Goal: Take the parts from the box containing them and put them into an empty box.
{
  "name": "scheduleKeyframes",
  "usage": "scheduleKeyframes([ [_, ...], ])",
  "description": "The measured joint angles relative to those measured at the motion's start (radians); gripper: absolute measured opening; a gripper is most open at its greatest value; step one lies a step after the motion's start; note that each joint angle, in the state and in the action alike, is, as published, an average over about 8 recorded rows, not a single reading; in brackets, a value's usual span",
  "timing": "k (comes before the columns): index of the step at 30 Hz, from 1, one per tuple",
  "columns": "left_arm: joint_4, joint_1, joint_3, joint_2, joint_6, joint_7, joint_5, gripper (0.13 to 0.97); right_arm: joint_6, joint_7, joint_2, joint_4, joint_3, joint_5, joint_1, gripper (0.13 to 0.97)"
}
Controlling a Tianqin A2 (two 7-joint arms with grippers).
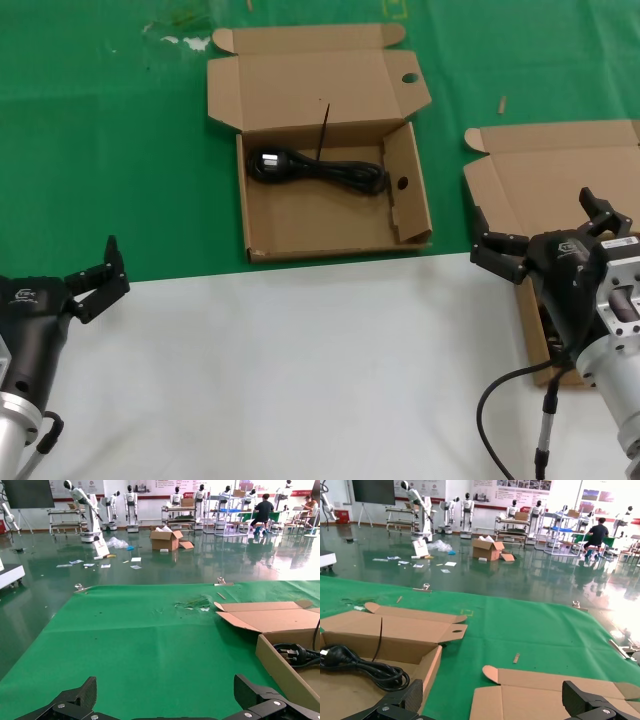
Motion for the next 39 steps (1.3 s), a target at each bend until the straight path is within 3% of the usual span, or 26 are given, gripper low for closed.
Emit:
scheduleKeyframes([
  [39, 0.000, 0.000, 0.000, 0.000, 0.000, 0.000, 0.000, 0.966, -0.004, 0.015, 0.001, 0.006, 0.010, -0.002, -0.008, 0.966],
])
